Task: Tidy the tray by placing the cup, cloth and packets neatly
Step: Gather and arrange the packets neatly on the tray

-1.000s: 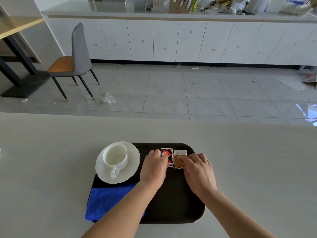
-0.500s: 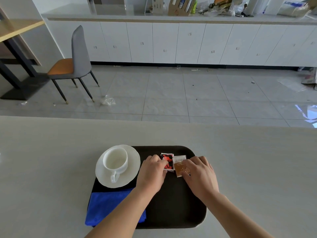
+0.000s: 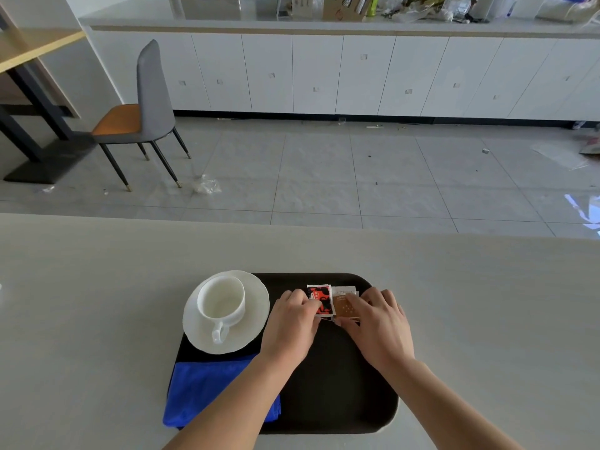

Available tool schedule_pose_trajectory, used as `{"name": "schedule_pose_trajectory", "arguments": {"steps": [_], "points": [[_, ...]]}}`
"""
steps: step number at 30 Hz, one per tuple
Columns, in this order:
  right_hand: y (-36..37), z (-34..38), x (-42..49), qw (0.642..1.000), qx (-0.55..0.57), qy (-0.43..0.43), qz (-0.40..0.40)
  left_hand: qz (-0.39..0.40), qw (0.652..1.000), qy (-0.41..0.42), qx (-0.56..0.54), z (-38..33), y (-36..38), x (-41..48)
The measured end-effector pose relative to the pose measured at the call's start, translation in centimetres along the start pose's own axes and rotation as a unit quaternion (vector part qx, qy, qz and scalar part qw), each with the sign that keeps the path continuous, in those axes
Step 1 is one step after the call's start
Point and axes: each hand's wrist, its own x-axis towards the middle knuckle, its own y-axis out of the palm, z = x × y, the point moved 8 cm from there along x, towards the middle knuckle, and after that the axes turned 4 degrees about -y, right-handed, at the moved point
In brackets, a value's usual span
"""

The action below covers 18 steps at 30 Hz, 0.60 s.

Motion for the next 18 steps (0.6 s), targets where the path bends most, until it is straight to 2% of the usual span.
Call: {"name": "schedule_pose_trajectory", "arguments": {"steps": [18], "points": [[0.5,-0.3,0.9,0.999,0.034,-0.001,-0.035,-0.013,0.999,-0.016,-0.027,0.7,0.2,1.0]]}}
